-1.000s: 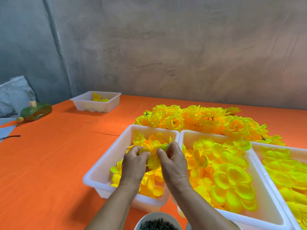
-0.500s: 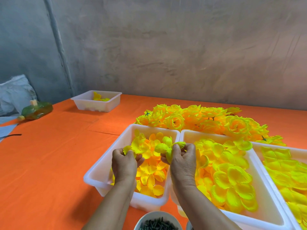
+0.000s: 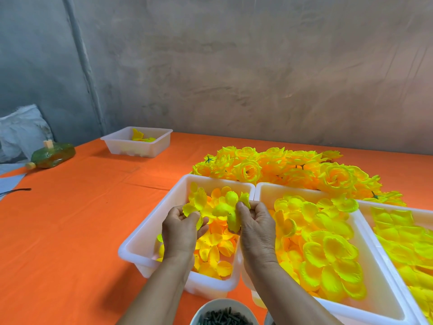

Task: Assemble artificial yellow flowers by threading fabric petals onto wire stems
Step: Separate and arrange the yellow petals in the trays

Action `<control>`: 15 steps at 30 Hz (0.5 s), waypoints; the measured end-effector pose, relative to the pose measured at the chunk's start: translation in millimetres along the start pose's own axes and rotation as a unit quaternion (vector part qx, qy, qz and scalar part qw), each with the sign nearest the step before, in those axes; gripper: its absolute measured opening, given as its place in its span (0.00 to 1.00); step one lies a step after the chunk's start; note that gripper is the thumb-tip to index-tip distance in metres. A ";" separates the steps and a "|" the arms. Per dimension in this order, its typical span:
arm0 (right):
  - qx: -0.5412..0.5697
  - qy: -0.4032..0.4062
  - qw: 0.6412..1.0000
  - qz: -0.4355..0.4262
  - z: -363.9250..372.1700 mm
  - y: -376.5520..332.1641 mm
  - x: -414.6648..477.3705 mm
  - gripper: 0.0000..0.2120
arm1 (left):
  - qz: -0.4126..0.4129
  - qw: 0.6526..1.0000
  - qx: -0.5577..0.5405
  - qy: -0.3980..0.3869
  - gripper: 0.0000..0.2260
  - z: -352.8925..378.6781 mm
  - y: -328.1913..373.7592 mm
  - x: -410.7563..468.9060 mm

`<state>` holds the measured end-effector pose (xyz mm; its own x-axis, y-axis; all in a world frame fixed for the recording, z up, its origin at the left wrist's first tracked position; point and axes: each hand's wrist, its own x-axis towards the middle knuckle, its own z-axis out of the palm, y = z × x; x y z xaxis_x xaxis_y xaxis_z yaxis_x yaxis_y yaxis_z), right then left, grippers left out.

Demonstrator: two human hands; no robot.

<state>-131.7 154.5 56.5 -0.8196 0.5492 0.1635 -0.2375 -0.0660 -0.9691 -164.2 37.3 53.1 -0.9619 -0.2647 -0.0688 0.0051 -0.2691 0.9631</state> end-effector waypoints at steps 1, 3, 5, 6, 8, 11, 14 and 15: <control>-0.005 -0.001 1.000 0.004 -0.1 0.6 0.5 0.05 | -0.005 1.000 -0.009 -0.008 0.07 -0.1 0.0 0.3; -0.034 -0.004 0.999 0.013 -0.1 2.0 2.7 0.06 | -0.015 0.999 -0.028 -0.021 0.07 0.4 -0.3 1.2; -0.072 -0.014 0.997 0.028 1.1 1.5 7.6 0.06 | -0.029 0.998 -0.040 -0.025 0.06 1.3 0.2 4.5; -0.089 -0.022 0.995 0.033 2.0 -0.4 11.0 0.06 | -0.039 0.998 -0.050 -0.032 0.05 2.1 1.3 6.9; -0.113 -0.038 0.992 0.035 4.7 -7.7 19.8 0.04 | -0.054 0.994 -0.077 -0.063 0.04 5.3 5.6 12.4; -0.118 -0.050 0.991 0.029 10.2 -19.5 34.6 0.03 | -0.059 0.985 -0.090 -0.132 0.08 13.2 14.6 20.6; -0.142 -0.066 0.986 0.047 16.1 -24.0 45.9 0.06 | -0.064 0.980 -0.056 -0.182 0.12 19.4 19.3 26.4; -0.146 -0.073 0.985 0.059 17.9 -24.3 48.6 0.09 | -0.078 0.977 -0.039 -0.195 0.14 19.7 18.0 28.0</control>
<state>-175.1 167.9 91.3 -0.9036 0.4252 0.0516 0.0053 0.1316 -0.9913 -196.4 43.3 73.6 -0.9836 0.1539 -0.0939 -0.1432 -0.3510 0.9253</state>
